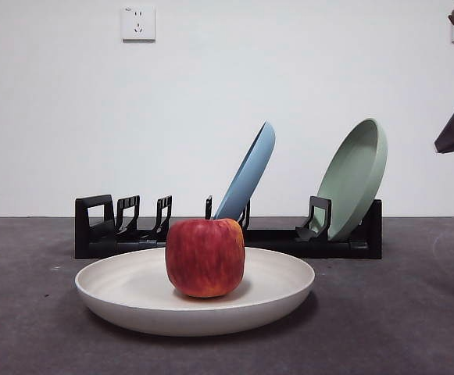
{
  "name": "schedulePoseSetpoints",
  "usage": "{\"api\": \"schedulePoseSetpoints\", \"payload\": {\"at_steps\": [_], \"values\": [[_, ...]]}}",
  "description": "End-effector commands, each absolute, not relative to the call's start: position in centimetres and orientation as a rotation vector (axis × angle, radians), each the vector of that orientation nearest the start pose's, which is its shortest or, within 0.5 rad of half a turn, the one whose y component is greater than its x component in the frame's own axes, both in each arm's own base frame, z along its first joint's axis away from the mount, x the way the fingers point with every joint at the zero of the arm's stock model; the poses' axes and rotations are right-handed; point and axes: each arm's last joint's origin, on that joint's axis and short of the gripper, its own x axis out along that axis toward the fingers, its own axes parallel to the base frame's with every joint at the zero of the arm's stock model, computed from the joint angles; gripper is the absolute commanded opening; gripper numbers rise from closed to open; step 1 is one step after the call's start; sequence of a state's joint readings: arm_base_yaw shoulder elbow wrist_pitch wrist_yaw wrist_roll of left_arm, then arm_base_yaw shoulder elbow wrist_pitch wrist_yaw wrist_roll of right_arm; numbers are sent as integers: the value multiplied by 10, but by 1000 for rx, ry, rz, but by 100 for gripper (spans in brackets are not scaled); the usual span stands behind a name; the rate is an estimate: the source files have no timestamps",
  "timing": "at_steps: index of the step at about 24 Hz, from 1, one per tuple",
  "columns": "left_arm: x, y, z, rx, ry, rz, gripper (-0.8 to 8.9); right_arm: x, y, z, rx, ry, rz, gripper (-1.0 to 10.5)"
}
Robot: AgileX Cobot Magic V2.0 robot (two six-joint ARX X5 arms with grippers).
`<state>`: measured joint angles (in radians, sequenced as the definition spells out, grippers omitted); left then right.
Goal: Take the yellow plate from the plate rack,put the plate on the table,take the apple from the table,put the apple in the plate
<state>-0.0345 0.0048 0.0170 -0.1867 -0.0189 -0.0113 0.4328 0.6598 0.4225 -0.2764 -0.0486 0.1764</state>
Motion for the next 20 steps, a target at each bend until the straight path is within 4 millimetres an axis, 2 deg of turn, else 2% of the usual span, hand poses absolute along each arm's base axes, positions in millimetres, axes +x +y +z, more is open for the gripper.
{"api": "schedulePoseSetpoints", "payload": {"at_steps": [1, 11, 15, 18, 20], "values": [[96, -2, 146, -13, 186, -9, -3, 134, 64, 218, 79, 548, 421, 1], [96, -2, 146, -13, 186, -9, -3, 133, 63, 218, 78, 545, 421, 1], [96, -2, 146, -13, 186, -9, -3, 115, 49, 236, -5, 372, 422, 1], [96, -2, 146, -13, 186, -9, -3, 98, 31, 249, 5, 215, 344, 1], [96, -2, 146, -13, 186, -9, -3, 88, 21, 248, 20, 139, 269, 1]]}}
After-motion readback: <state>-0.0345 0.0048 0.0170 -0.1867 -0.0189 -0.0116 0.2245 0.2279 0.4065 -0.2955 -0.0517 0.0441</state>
